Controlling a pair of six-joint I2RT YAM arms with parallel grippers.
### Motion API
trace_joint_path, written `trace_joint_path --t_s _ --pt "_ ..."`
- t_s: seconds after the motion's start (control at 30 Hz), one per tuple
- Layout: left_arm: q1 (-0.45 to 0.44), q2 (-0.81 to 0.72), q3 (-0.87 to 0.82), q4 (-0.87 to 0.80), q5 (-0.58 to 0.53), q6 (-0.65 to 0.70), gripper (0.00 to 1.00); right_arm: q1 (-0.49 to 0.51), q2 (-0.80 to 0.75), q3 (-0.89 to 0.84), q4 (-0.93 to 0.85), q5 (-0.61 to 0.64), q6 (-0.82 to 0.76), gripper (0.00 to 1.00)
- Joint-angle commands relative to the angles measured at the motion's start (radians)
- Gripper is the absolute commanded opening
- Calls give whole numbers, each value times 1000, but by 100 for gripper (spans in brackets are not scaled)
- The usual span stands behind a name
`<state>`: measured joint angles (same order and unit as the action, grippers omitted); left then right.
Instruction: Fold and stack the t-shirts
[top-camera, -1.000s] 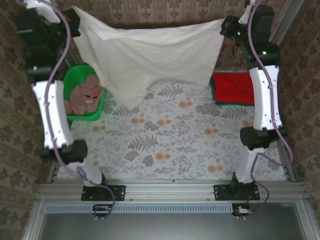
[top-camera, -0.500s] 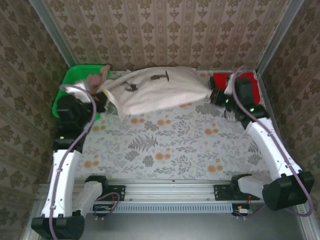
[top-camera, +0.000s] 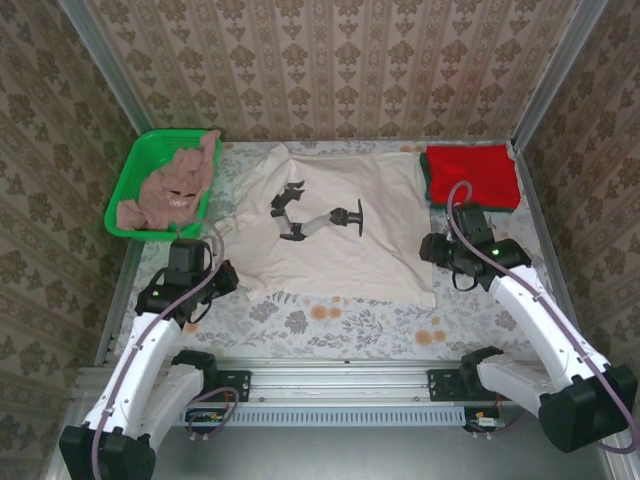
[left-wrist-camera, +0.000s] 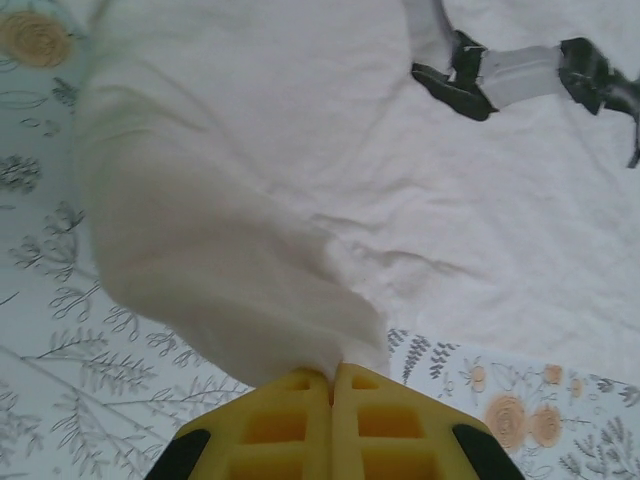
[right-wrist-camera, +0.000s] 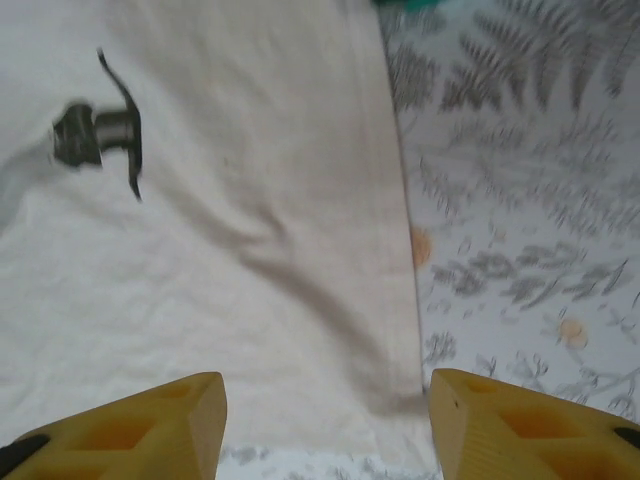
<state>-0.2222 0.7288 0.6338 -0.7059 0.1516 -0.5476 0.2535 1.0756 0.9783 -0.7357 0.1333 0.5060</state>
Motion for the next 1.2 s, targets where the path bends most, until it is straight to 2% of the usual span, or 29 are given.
trace_joint_path --t_s 0.0,0.1,0.23,0.3,0.43,0.5,0.57,0.67,0.8,0.97,1.07,1.17 --pt "-5 -17 -20 -29 -24 -39 3 -20 150 69 69 121 -51 57" --pt "-12 -18 -34 -28 -12 -41 3 -104 373 215 71 196 -68 50" --pt "-19 -44 -40 -13 -18 -41 3 -198 625 411 101 242 -98 48" --pt "-19 -43 -42 -3 -20 -41 8 -232 759 549 58 240 -114 46" --pt "-20 -14 -45 8 -13 -34 8 -291 1049 876 -64 235 -161 46" --pt "-19 4 -50 5 -18 -37 15 -325 1196 1052 -166 209 -169 44" --pt "-20 11 -43 -3 -26 -37 31 -345 1286 1175 -231 211 -176 44" --pt "-19 -12 -7 -22 -72 -18 51 -376 1383 1296 -314 212 -182 45" --pt "-13 -48 94 -66 -193 45 70 -443 1465 1405 -380 187 -189 45" --pt "5 -19 196 -94 -320 125 75 -511 1484 1437 -351 139 -206 45" --pt "14 24 201 -26 -276 138 74 -520 1488 1456 -320 157 -237 45" --pt "3 105 174 82 -158 133 74 -534 1511 1516 -326 169 -256 45"
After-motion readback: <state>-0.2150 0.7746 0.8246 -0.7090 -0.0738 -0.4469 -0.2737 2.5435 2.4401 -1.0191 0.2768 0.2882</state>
